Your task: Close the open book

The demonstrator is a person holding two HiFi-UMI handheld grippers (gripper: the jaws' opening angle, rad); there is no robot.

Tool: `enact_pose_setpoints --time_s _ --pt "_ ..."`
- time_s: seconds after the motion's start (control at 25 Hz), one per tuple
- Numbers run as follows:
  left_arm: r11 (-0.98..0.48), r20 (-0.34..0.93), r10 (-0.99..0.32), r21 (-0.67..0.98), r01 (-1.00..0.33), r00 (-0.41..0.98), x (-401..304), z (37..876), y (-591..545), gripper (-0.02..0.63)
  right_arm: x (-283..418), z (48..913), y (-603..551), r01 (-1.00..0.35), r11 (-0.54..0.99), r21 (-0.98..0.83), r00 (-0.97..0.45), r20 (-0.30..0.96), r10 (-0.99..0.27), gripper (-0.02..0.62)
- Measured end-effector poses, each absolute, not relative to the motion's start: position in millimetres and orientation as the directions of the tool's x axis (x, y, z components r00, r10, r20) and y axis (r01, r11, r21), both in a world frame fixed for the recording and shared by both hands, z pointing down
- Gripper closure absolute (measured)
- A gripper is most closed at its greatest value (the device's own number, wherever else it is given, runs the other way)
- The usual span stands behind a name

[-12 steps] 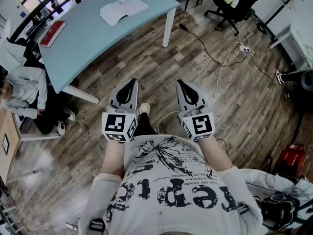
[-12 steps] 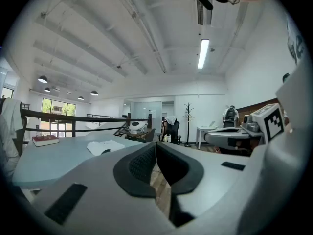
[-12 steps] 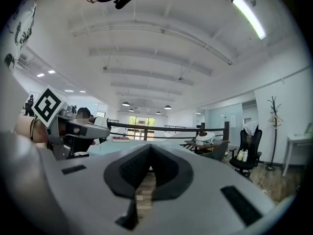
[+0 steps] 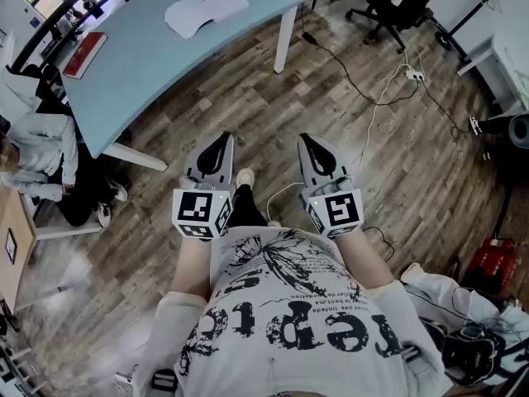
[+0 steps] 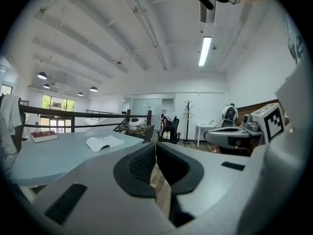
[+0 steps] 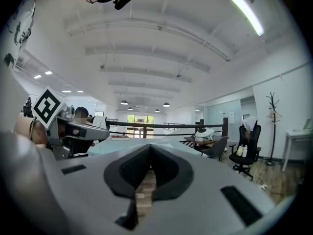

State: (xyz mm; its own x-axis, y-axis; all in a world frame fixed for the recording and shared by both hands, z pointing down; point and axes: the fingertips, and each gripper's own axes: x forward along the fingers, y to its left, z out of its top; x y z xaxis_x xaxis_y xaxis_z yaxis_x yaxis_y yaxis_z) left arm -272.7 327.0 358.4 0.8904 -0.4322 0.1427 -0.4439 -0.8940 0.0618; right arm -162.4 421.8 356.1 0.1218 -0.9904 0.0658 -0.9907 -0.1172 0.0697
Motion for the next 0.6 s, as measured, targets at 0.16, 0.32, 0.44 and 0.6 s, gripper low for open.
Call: enact_pose_setpoints --time_s 0.16,0.32,0.44,0.6 --pt "-0.896 0.170 -0.419 0.083 -0.437 0.892 -262 368 309 0.584 -153 363 407 -0.990 -0.134 0.054 0.138 0.077 -0.987 0.584" --pt "-0.901 0.179 -0.404 0.093 -0.424 0.897 -244 372 270 0.584 -131 368 372 -0.986 -0.165 0.038 0.168 0.096 -0.981 0.584" --pt "-0.902 0.176 -0.400 0.096 -0.420 0.899 -229 374 230 0.584 -112 371 334 -0.982 -0.186 0.027 0.187 0.101 -0.977 0.584" --pt "-0.902 0.173 -0.400 0.098 -0.420 0.900 -208 373 172 0.584 -86 368 277 -0.978 -0.204 0.034 0.207 0.101 -0.973 0.584"
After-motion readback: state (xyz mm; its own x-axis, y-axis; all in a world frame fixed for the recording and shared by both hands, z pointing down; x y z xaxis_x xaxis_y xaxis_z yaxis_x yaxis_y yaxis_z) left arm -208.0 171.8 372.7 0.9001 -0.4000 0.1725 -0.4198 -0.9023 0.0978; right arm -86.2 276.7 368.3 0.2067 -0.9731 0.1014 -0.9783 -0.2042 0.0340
